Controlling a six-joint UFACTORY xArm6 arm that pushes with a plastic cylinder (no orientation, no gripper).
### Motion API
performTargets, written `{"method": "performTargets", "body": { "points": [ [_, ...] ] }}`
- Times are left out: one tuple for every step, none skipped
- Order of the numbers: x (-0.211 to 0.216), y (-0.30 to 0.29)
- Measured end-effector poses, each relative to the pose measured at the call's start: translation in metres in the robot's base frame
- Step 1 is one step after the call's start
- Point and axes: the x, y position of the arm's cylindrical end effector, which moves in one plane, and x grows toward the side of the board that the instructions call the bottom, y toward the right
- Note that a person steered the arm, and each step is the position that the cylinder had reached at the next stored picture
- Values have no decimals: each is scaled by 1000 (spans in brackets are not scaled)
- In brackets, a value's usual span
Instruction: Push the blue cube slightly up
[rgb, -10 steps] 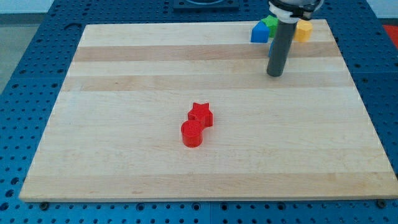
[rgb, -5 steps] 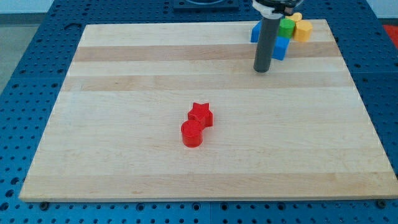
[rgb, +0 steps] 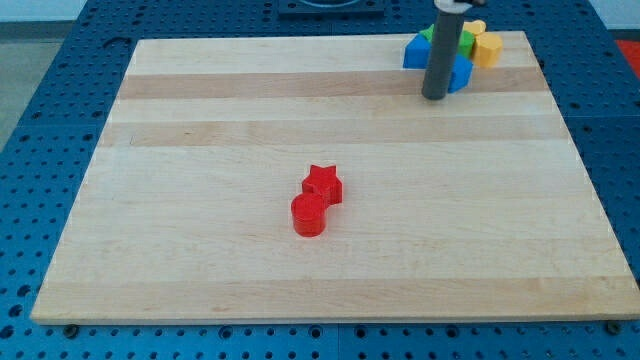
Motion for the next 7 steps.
{"method": "performTargets", "body": {
  "points": [
    [7,21],
    [-14,54],
    [-34,66],
    [-35,66],
    [-7,54],
    [-1,31],
    [-11,24]
  ]
}}
